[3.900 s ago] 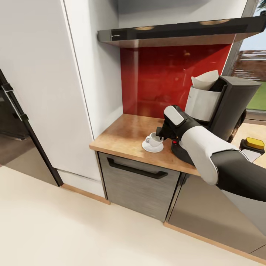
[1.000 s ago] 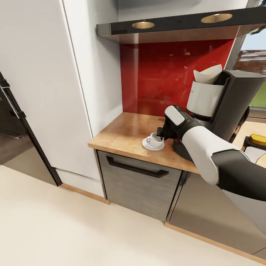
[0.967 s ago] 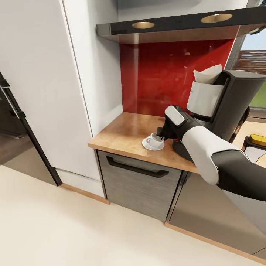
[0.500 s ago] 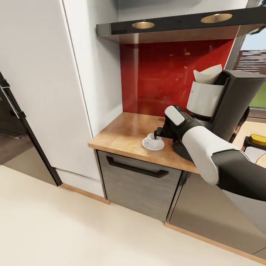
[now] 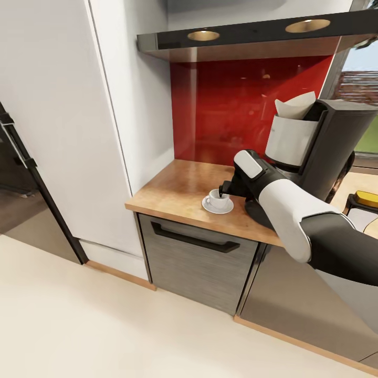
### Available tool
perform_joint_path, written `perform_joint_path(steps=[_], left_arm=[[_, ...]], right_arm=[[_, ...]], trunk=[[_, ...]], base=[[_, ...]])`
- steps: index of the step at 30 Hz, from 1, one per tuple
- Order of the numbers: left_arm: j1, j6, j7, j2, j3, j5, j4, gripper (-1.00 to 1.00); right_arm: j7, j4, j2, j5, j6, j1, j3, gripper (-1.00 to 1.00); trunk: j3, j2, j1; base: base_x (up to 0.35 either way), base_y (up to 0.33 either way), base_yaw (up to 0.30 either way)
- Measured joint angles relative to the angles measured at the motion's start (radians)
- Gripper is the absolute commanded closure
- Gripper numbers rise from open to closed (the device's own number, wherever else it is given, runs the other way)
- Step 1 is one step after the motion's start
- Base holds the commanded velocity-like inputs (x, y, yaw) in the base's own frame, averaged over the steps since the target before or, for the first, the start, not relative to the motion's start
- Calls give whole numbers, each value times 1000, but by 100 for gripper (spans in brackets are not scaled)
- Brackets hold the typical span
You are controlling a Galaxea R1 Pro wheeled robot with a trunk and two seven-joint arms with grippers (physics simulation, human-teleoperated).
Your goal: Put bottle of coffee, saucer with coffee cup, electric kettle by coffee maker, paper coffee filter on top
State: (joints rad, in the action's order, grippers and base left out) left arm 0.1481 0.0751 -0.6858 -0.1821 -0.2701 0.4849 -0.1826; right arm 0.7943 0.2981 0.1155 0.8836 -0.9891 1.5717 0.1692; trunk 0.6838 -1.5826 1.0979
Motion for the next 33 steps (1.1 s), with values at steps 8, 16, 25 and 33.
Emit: perform_joint_path(steps=[8,16,25,33], left_arm=[[0,0,0,0,0,0,0,-100],[0,-1,3,1,1,0,0,-100],[0,-1,4,1,2,0,0,-100],[0,-1,4,1,2,-1,0,-100]], right_arm=[[0,0,0,0,0,0,0,-100],[0,0,0,0,0,0,0,-100],[0,0,0,1,0,0,0,-100],[0,1,0,4,0,0,-1,-100]], trunk=[[0,0,0],[-9,21,-12],[-28,63,-34],[-31,70,-38]], base=[[0,0,0],[0,0,0],[0,0,0],[0,0,0]])
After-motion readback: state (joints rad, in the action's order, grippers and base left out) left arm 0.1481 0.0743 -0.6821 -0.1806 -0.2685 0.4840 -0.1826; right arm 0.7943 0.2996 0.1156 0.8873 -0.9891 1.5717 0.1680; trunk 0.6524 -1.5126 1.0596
